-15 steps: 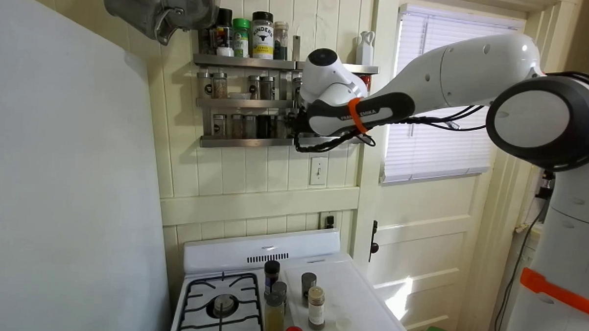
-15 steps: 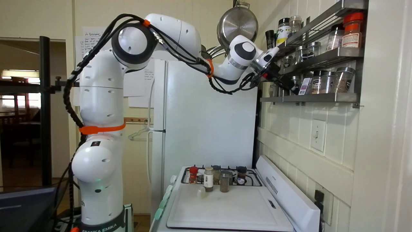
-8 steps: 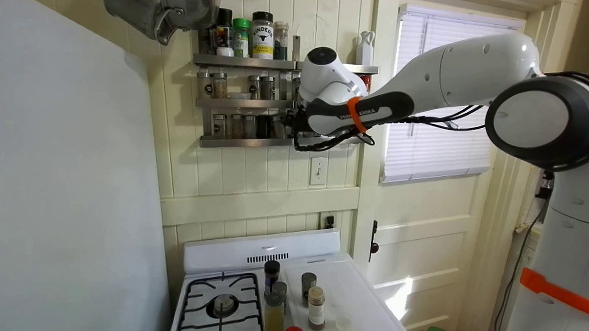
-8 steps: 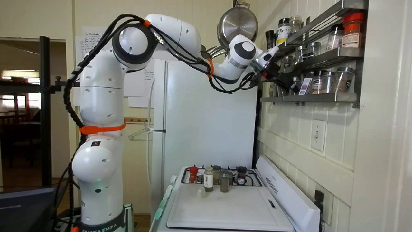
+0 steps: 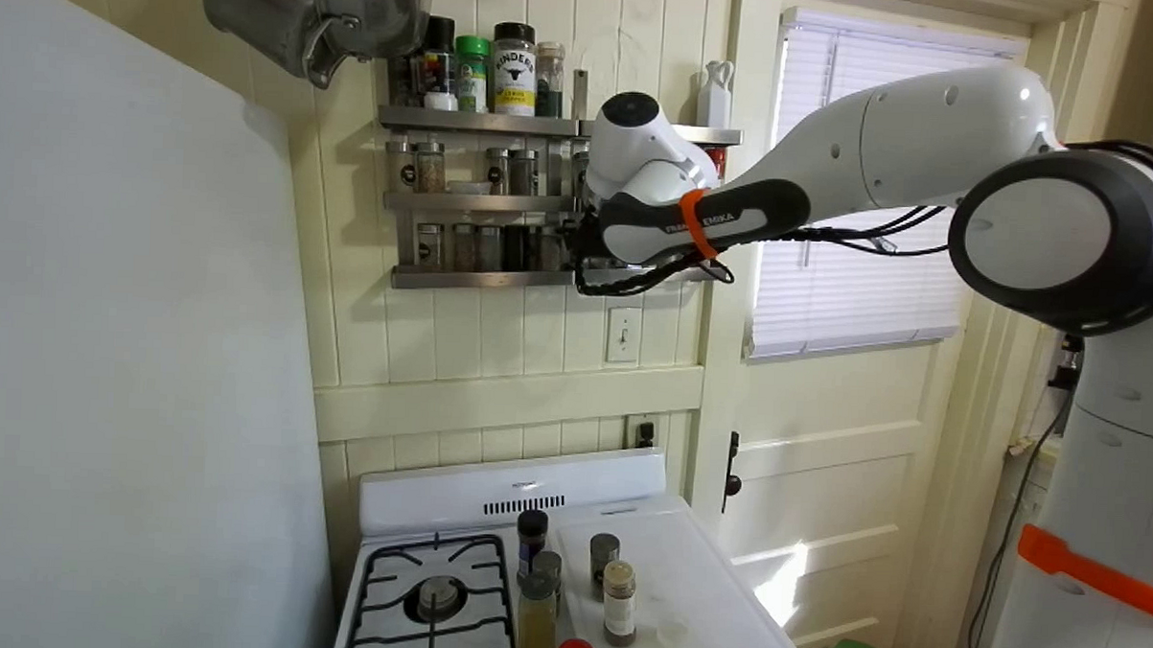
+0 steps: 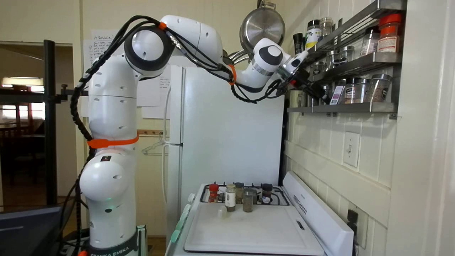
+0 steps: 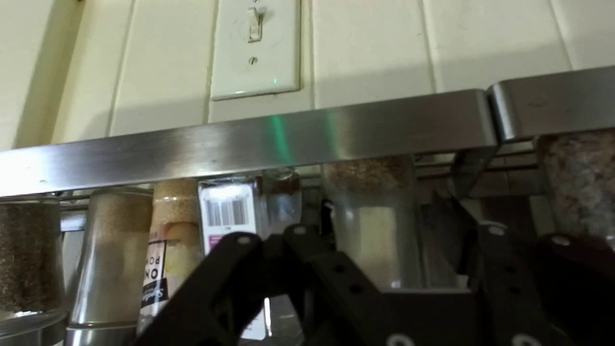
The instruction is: Pick up one glass jar from the stove and put it on the bottom shelf.
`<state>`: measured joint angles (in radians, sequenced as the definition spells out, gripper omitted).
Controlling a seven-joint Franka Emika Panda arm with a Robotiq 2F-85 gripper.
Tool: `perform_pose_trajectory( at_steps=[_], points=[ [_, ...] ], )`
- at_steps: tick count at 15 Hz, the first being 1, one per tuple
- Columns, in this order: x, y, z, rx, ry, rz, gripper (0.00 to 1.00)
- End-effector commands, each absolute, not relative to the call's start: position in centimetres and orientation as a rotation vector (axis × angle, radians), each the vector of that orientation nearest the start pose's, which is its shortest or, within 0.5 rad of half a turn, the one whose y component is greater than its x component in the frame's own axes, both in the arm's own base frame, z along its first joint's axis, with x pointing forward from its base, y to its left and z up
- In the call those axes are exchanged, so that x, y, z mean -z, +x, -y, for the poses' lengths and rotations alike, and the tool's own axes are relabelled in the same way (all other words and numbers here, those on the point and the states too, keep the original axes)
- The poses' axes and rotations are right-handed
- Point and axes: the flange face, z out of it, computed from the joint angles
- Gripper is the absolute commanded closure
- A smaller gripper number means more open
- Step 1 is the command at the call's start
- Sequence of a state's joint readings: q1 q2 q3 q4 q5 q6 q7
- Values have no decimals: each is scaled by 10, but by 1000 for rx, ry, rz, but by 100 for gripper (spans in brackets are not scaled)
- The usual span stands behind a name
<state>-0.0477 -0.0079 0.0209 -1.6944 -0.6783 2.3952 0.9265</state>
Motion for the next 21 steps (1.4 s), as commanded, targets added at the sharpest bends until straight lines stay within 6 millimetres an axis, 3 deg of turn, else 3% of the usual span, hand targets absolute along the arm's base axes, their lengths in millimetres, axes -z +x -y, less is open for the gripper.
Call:
perform_pose_trajectory(
  at_steps=[1, 2, 3, 5, 7, 8, 15, 16, 18, 19, 21],
  points=[
    [-669, 608, 20, 1432, -2942, -935, 26],
    [-669, 608, 20, 1434, -2942, -935, 25],
    [-669, 607, 19, 1436, -2941, -935, 45],
    [-670, 607, 19, 1438, -2940, -936, 55],
    [-670, 606, 18, 1440, -2940, -935, 58],
    [-670, 606, 18, 1440, -2943, -934, 52],
    [-669, 603, 15, 1444, -2946, -933, 41],
    [-668, 603, 15, 1446, -2946, -933, 31],
    [-668, 603, 14, 1448, -2946, -934, 33],
    [-668, 602, 14, 1449, -2945, -935, 27],
    [-668, 601, 14, 1450, -2946, -936, 31]
  ],
)
